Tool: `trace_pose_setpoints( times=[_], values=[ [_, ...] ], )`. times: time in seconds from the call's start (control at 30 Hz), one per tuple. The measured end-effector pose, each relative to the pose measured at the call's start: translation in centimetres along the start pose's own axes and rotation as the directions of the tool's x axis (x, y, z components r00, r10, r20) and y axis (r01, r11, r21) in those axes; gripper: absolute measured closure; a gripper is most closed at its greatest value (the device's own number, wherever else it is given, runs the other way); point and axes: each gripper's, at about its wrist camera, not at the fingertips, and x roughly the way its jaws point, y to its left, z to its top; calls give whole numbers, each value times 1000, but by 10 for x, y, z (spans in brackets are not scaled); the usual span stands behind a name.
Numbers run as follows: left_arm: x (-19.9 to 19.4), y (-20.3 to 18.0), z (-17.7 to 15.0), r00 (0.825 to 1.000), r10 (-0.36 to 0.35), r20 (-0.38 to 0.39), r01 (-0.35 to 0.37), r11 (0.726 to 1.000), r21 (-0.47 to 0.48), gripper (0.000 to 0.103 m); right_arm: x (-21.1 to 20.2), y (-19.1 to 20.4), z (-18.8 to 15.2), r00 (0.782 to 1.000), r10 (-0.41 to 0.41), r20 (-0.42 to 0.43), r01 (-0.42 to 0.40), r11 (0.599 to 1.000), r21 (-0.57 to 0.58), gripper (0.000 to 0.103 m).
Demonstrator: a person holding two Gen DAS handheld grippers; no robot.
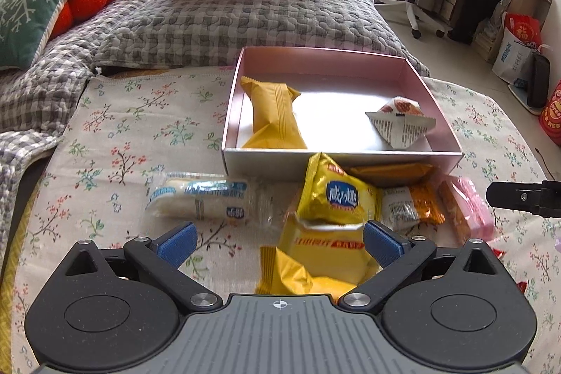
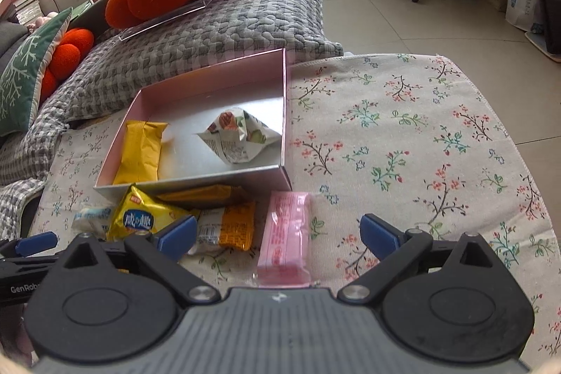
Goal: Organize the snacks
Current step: 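Withdraw both grippers from the pink box back toward the snack pile, then grasp the white-silver packet with the left gripper while the right grasps red candy wrappers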
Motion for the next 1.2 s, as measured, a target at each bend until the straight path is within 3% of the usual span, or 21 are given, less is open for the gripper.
trace_pose_setpoints(
  times=[0.5,0.7,0.93,1.2],
  values=[
    [-13,11,-44,999,0,48,2,999,-47,2,-9,-5,-43,999,-12,32,13,999,-33,3],
    [-21,5,-65,997,3,77,-3,1000,4,2,-13,-14,-65,999,-20,33,21,999,-34,3],
    [-21,-8,-82,997,-59,50,55,995,77,2,-7,-14,-84,1000,-16,-7,15,996,-91,3],
    [-21,-16,-92,993,-122,3,121,988,96,4,0,-8,-95,999,-4,-45,-4,985,-172,9]
  ],
)
